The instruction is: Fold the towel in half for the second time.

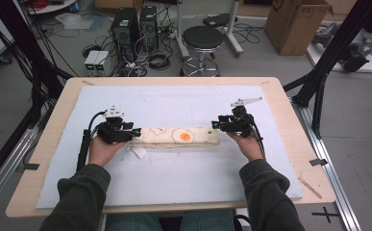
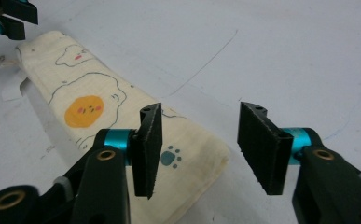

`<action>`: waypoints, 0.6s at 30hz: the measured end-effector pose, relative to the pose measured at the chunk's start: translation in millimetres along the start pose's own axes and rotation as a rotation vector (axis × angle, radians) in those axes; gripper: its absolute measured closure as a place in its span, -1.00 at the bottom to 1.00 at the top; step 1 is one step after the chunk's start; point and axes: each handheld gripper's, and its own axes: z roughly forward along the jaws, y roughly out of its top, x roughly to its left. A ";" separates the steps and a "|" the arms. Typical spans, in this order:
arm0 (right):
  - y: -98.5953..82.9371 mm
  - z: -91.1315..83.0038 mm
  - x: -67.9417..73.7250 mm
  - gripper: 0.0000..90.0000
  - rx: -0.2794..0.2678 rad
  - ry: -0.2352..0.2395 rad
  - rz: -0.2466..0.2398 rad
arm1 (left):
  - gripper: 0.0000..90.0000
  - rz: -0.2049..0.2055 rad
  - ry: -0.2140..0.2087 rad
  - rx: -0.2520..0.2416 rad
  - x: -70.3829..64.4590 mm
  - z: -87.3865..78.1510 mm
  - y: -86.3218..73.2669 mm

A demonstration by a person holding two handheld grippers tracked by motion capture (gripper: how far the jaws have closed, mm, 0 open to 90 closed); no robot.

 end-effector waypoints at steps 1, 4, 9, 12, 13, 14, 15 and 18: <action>0.1 -0.7 0.0 0.00 -0.003 0.000 0.001 | 0.14 -0.003 -0.003 -0.003 -0.4 -0.7 0.1; 0.2 -2.7 0.2 -0.14 -0.013 0.001 0.004 | 0.08 -0.005 -0.005 -0.011 -1.7 -2.9 0.8; 0.9 -7.3 2.6 -0.29 -0.029 -0.020 0.009 | -0.03 0.005 -0.015 -0.019 -3.5 -6.4 1.3; 1.0 -10.1 3.9 -0.34 -0.033 -0.023 0.005 | -0.09 0.003 -0.022 -0.019 -3.6 -8.9 0.6; 1.1 -11.1 4.4 -0.35 -0.034 -0.020 0.005 | -0.12 0.001 -0.019 -0.023 -3.8 -9.9 0.3; 1.2 -12.1 4.9 -0.36 -0.035 -0.019 0.006 | -0.13 0.001 -0.023 -0.021 -3.8 -11.3 0.1; 1.3 -12.9 5.0 -0.38 -0.041 -0.023 0.000 | -0.15 0.001 -0.021 -0.022 -3.9 -12.2 -0.1; 1.4 -15.4 6.8 -0.42 -0.047 -0.021 -0.002 | -0.18 0.008 -0.020 -0.026 -5.0 -17.0 -1.0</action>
